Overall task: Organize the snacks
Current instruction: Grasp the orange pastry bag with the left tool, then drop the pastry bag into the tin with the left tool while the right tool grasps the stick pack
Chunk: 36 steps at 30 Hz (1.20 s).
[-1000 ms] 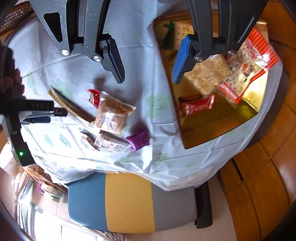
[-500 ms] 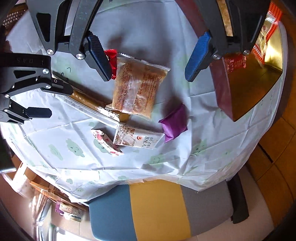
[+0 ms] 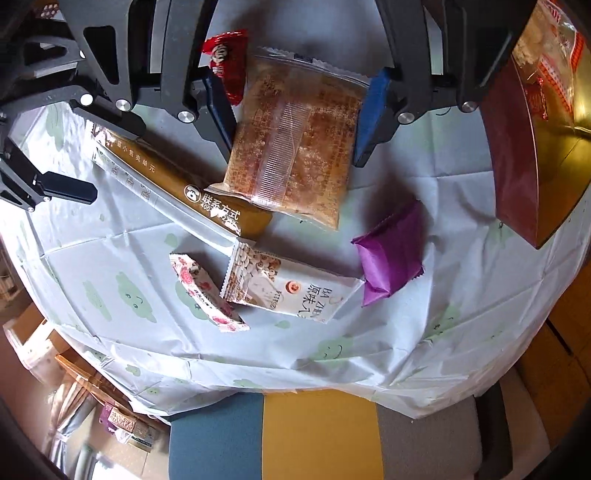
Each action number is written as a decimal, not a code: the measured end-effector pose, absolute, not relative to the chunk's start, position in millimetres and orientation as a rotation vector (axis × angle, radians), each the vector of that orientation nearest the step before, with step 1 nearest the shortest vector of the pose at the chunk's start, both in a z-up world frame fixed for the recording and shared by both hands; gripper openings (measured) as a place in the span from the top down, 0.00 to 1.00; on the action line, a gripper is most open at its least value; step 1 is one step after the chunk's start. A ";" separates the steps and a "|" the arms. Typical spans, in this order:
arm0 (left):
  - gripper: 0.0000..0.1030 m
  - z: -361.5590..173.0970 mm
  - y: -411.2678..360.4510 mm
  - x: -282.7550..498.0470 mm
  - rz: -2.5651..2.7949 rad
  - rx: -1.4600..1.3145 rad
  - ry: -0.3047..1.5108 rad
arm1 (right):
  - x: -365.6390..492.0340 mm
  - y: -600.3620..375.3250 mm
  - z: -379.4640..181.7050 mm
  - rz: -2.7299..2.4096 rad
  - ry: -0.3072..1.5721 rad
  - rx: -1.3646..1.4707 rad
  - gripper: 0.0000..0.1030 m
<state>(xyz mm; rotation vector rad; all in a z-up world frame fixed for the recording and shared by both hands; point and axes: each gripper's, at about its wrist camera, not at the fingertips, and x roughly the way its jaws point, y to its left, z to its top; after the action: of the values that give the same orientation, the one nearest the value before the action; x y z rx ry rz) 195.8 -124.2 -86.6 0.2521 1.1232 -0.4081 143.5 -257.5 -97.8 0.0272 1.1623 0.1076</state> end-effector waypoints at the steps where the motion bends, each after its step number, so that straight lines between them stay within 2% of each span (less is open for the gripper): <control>1: 0.42 -85.1 -124.0 194.6 -0.411 0.243 1.119 | 144.0 -256.6 -99.0 0.107 1.161 0.021 0.25; 5: 0.43 -67.2 -115.8 180.0 -0.408 0.176 1.072 | 145.6 -250.7 -108.3 0.125 1.155 -0.015 0.27; 8: 0.42 -49.2 -104.8 166.6 -0.401 0.116 1.037 | 142.6 -245.0 -107.7 0.160 1.124 -0.043 0.42; 19: 0.42 -15.9 -53.8 108.5 -0.365 0.013 0.967 | 135.3 -244.3 -110.4 0.165 1.089 -0.064 0.43; 24: 0.42 -12.0 -19.9 79.8 -0.308 -0.027 0.962 | 129.1 -236.4 -107.1 0.187 1.076 -0.086 0.57; 36: 0.42 -8.4 102.2 43.2 0.011 -0.151 0.927 | 125.3 -234.6 -106.8 0.186 1.066 -0.070 0.59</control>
<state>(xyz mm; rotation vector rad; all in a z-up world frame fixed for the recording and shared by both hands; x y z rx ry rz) 43.2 102.2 -8.4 -0.1515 0.9274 0.0115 125.3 -234.6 -106.8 -0.0701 1.0663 0.1857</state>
